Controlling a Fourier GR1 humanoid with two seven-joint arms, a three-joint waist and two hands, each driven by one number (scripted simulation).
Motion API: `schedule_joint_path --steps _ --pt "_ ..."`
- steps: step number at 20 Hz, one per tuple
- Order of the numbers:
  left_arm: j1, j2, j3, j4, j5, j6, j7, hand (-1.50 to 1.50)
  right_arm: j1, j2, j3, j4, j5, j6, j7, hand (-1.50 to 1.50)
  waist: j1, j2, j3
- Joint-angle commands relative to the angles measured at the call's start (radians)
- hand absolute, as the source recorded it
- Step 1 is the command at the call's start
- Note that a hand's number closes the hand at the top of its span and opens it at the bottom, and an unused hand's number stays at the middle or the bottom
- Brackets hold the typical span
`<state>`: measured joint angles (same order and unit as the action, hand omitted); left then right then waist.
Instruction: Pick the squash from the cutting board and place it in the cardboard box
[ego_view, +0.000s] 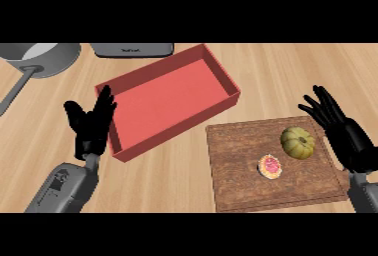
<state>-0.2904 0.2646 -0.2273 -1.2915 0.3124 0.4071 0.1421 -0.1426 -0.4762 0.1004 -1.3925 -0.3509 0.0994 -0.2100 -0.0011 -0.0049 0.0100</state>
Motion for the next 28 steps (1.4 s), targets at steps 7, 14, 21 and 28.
schedule_joint_path --steps 7,14,21,28 --pt "0.056 0.227 -0.020 0.021 -0.178 -0.008 -0.022 0.00 -0.195 -0.270 0.025 -0.124 0.130 0.338 -0.125 -1.50 0.072 -0.053 -0.022" --pt "0.120 0.316 0.004 0.005 -0.206 -0.042 -0.087 0.00 -0.060 -0.223 0.047 0.237 0.113 0.615 -0.574 -1.50 0.061 0.021 -0.001" --pt "0.076 0.345 0.033 0.019 -0.209 -0.061 -0.084 0.00 -0.221 -0.323 0.081 0.318 0.292 0.555 -0.763 -1.50 0.066 0.022 -0.002" --pt "0.121 0.322 0.029 0.036 -0.212 -0.071 -0.137 0.00 -0.321 -0.442 0.275 0.318 0.583 0.404 -0.822 -1.50 0.074 0.022 -0.007"
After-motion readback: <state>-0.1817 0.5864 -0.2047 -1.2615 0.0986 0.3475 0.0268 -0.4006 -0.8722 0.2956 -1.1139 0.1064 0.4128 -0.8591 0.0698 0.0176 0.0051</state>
